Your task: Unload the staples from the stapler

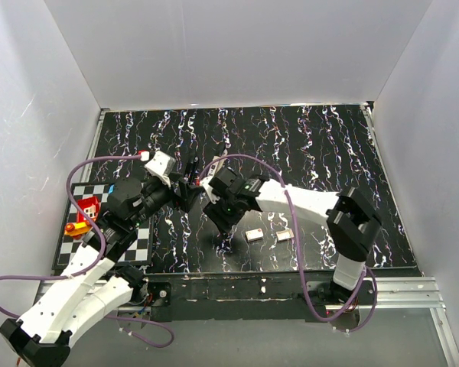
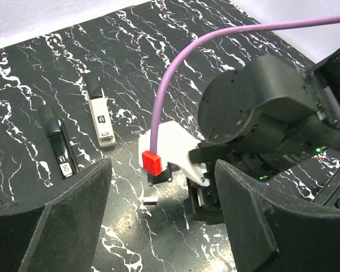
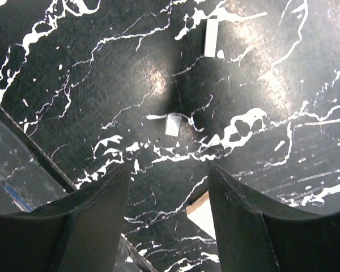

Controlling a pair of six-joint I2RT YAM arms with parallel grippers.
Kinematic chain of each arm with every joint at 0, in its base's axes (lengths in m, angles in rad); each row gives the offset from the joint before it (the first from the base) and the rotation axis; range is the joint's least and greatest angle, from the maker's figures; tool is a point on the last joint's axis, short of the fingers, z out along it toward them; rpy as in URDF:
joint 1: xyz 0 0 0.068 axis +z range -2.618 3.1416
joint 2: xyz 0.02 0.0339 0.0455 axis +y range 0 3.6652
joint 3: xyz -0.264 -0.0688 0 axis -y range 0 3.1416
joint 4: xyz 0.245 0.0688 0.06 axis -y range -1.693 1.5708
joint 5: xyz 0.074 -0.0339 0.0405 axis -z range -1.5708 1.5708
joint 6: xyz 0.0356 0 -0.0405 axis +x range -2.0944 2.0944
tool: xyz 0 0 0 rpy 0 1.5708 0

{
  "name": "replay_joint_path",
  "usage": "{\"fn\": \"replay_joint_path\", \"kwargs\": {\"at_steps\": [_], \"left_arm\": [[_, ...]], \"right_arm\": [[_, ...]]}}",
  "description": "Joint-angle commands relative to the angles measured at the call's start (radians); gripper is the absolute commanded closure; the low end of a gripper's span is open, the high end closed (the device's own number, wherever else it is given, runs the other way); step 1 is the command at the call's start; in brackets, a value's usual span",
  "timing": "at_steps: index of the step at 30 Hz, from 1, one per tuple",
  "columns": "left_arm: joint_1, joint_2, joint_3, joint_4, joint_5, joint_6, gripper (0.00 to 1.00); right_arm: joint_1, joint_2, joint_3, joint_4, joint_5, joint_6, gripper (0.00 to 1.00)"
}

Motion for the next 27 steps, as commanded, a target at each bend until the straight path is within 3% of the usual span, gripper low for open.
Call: {"fn": "replay_joint_path", "kwargs": {"at_steps": [1,27], "left_arm": [[0.002,0.001,0.002,0.009,-0.030,0.003,0.27],[0.002,0.033,0.005,0.012,-0.023,0.003,0.27]], "right_arm": [[0.015,0.061,0.074,-0.003,-0.012,-0.014,0.35],[0.056,0.245,0.192,-0.099,0.063,0.021,0.42]]}}
